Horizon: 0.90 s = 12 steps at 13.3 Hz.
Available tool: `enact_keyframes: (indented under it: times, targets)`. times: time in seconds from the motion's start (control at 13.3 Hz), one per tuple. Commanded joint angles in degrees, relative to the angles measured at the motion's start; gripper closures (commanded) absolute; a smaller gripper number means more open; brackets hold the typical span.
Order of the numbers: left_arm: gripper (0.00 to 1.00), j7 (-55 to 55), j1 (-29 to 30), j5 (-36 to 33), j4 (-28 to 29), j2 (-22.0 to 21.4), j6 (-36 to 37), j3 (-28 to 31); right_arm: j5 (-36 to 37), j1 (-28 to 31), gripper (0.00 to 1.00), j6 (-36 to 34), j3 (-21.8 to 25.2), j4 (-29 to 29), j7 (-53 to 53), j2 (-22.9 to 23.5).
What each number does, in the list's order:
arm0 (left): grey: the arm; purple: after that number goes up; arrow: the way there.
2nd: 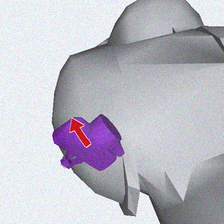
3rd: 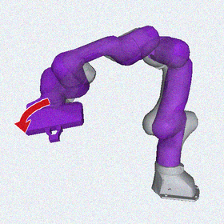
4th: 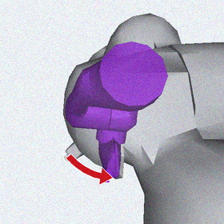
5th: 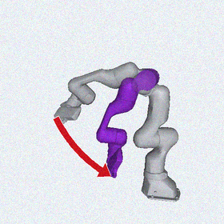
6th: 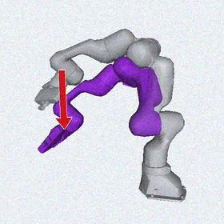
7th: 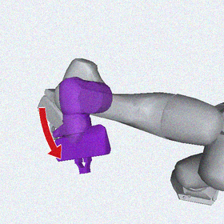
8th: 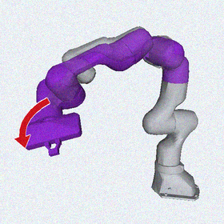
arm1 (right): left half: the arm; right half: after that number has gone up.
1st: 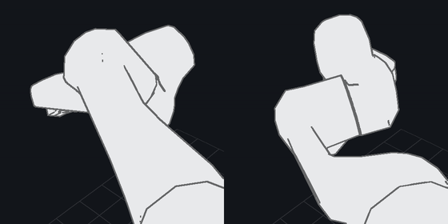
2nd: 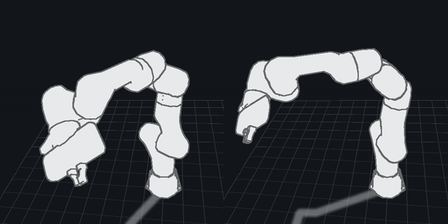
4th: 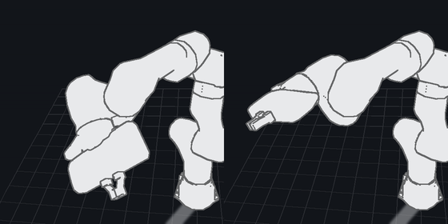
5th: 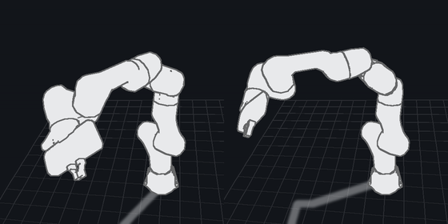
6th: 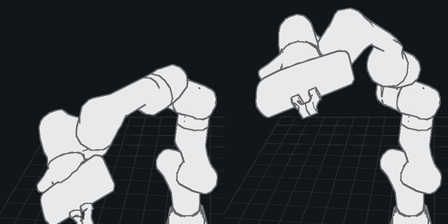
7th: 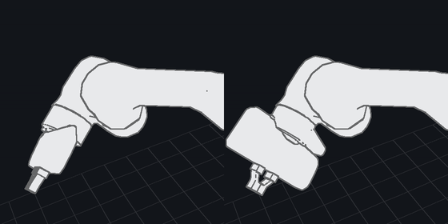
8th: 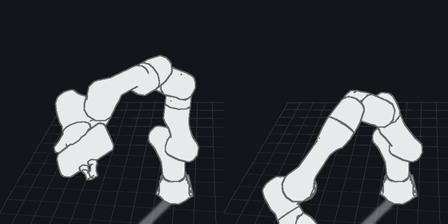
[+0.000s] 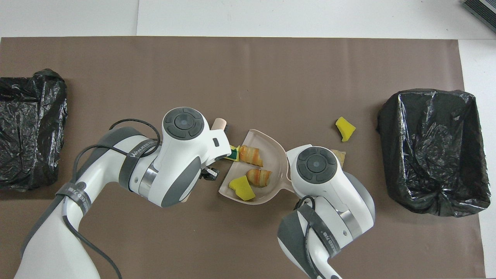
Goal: Sweep and dump trash in bin
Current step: 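Sweep the sponges and bread into the dustpan with the left gripper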
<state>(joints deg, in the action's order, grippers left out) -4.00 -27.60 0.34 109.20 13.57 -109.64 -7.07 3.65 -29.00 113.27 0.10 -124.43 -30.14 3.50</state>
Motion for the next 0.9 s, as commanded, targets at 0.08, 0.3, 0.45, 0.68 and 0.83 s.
enact_keyframes:
  times: [0.08, 0.3, 0.45, 0.68, 0.83]
  targets:
    - [1.0, -3.01, -6.13, 1.59, 2.33, -3.02, 1.18, 0.83, -0.74, 0.35, 1.0, -0.07, -0.36, -0.73, 1.13, -0.42]
    - [1.0, -8.03, -7.28, 3.43, 1.8, -4.42, 1.88, -0.57, -0.74, 0.26, 1.0, -0.07, -0.36, -0.73, 1.14, -0.42]
    - [1.0, -12.85, -8.08, 3.44, 1.89, -5.22, 4.94, -0.75, -0.74, 0.35, 1.0, -0.07, -0.36, -0.73, 1.14, -0.42]
    - [1.0, -17.52, -8.17, 3.44, 2.33, -8.2, 10.22, -0.67, -0.74, 0.35, 1.0, 0.02, -0.36, -0.64, 1.05, -0.42]
    - [1.0, -21.56, -8.26, 3.44, 4.07, -9.52, 11.12, -0.67, -0.74, 0.35, 1.0, 0.02, -0.36, -0.64, 0.96, -0.42]
